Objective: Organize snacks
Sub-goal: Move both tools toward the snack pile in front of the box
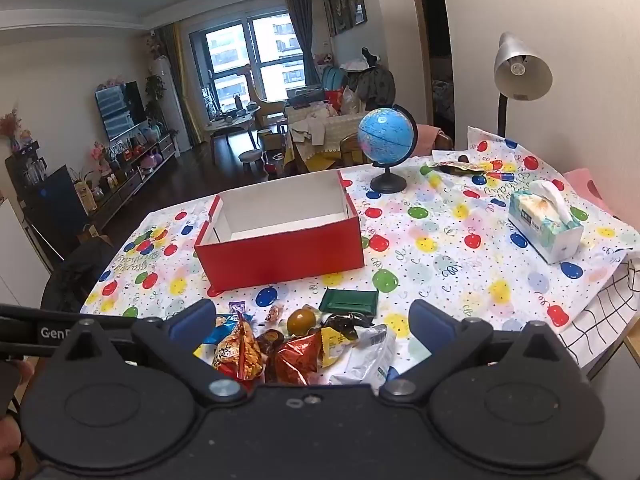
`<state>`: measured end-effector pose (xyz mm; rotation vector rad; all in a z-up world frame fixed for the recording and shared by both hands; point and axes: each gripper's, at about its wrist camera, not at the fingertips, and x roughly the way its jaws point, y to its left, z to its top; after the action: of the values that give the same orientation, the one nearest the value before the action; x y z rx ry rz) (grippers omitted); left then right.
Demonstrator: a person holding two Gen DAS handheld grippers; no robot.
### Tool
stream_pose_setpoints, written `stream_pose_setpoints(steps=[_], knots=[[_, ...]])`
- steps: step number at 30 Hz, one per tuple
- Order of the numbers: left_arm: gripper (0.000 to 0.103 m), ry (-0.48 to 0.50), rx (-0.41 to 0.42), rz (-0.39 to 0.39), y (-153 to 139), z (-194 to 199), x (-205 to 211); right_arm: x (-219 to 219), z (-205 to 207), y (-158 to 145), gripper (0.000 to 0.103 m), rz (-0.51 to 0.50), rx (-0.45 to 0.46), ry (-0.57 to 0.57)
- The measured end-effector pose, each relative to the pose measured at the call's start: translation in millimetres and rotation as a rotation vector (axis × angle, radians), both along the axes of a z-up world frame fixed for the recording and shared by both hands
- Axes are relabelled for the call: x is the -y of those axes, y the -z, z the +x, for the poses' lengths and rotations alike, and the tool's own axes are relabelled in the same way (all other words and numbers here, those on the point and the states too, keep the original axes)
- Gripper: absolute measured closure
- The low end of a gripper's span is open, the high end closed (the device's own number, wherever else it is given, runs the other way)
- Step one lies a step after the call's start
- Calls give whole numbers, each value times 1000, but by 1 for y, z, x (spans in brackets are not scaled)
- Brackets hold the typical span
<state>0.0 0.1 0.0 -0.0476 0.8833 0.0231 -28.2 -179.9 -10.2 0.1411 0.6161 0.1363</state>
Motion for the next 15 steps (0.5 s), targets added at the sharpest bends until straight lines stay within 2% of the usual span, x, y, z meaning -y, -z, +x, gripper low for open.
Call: stream_pose_setpoints(steps=[15], knots=[[16, 2, 14, -8, -4, -2, 4, 4, 0, -2, 2, -9, 25, -16]])
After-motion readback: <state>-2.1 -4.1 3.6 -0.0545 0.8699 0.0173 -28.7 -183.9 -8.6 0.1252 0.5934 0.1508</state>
